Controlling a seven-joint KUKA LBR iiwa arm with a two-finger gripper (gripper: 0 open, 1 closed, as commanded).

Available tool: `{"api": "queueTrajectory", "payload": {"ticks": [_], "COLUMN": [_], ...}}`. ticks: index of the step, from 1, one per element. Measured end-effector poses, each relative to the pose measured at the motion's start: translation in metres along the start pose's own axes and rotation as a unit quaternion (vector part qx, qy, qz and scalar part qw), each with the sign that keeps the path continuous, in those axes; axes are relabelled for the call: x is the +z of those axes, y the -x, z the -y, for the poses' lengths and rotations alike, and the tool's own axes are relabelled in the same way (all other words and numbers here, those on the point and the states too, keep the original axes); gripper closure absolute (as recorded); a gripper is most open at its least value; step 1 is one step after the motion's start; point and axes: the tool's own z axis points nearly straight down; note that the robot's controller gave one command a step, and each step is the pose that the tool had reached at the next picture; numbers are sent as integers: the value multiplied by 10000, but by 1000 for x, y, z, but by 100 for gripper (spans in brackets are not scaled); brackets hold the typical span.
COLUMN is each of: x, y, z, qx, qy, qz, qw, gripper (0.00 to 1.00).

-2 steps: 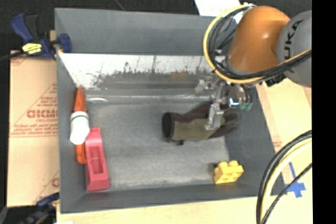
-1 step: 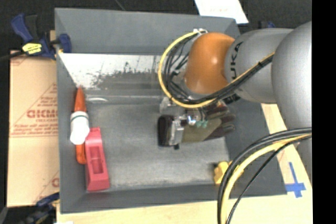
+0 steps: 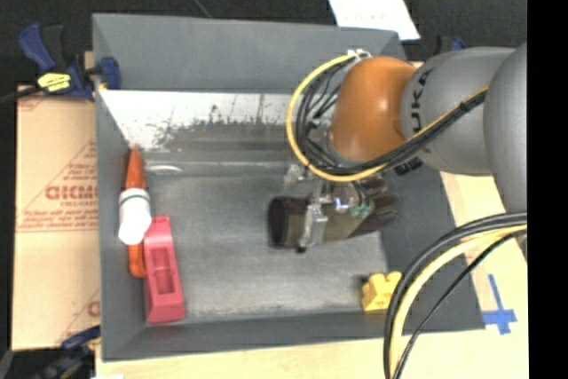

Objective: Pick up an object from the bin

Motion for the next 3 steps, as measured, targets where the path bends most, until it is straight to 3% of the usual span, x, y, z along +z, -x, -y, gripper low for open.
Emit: {"api": "queueTrajectory", "payload": {"ticks": [1,2,3], "x": [-5,-5,-94], "y": [23,23,24], "z": [1,1,2], "qx": [-554,-550,-545], "qy": [9,10,8], "qz": [10,10,0], "qw": [9985,9985,9985], "gripper": [100,100,100]}}
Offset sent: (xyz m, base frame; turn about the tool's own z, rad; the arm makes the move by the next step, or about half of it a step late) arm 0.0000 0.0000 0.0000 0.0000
